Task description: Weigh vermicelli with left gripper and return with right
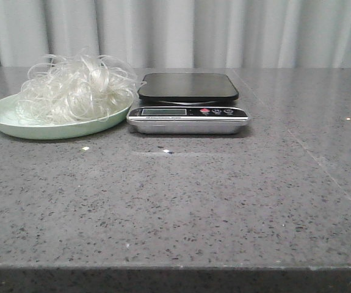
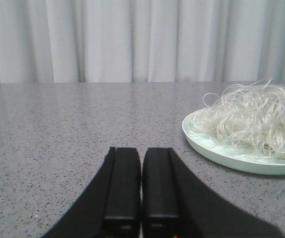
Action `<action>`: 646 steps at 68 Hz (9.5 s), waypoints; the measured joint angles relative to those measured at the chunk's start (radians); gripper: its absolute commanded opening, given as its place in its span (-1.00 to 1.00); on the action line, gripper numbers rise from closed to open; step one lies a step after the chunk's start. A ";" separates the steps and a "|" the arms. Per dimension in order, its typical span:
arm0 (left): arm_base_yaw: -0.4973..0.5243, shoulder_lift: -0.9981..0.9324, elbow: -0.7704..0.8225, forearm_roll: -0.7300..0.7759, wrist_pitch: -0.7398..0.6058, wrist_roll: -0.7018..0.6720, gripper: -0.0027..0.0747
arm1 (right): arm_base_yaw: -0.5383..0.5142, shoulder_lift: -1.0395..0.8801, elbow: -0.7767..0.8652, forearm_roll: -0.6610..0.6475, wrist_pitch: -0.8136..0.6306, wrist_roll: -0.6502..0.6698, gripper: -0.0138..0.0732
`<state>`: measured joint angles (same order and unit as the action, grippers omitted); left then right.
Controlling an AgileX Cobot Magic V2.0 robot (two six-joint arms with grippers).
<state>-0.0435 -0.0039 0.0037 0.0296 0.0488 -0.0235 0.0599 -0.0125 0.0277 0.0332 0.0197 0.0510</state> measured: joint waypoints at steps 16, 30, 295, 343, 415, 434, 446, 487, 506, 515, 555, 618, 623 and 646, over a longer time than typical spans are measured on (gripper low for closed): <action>0.000 0.000 0.000 0.000 0.000 0.000 -0.58 | 0.000 0.000 0.000 0.000 0.000 0.000 -0.30; 0.000 0.000 0.000 0.000 0.000 0.000 -0.58 | 0.000 0.000 0.000 0.000 0.002 0.000 -0.30; -0.309 1.901 -1.856 -0.162 1.189 -0.033 -0.60 | 0.000 0.000 0.000 0.000 0.007 0.000 -0.30; -0.534 2.050 -2.064 -0.231 1.022 -0.008 -0.27 | 0.000 0.000 0.000 0.000 0.007 0.000 -0.30; -0.513 1.398 -1.664 -0.153 0.866 0.094 0.66 | 0.000 0.000 0.000 0.000 0.007 0.000 -0.30; -0.513 1.004 -1.113 -0.150 0.512 0.124 0.66 | 0.000 0.000 0.000 0.000 0.007 0.000 -0.30; -0.513 0.776 -0.830 -0.150 0.369 0.128 0.32 | 0.000 0.000 0.000 0.000 0.007 0.000 -0.30; -0.513 0.122 -0.378 -0.150 0.251 0.130 -0.60 | 0.000 0.000 0.000 0.000 0.007 0.000 -0.30; -0.513 0.087 -0.368 -0.150 0.215 0.130 -0.60 | 0.000 0.000 0.000 0.007 -0.152 0.000 -0.30; -0.513 0.087 -0.368 -0.150 0.204 0.130 -0.60 | 0.000 0.002 -0.084 0.055 -0.152 0.000 -0.30; -0.513 0.087 -0.368 -0.150 0.192 0.130 -0.60 | 0.000 0.514 -0.519 0.072 0.225 0.000 -0.18; -0.513 0.087 -0.368 -0.149 0.171 0.130 -0.60 | 0.395 1.608 -1.618 0.078 0.797 -0.002 0.70; -0.513 0.087 -0.368 -0.149 0.171 0.130 -0.60 | 0.395 1.706 -1.722 0.082 0.878 -0.004 0.70; -0.513 0.087 -0.368 -0.149 0.170 0.130 -0.60 | 0.395 2.011 -1.983 0.115 1.151 -0.004 0.57</action>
<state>-0.5562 0.0828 -0.3639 -0.1192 0.2187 0.1068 0.4549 1.9989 -1.9548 0.1478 1.1705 0.0469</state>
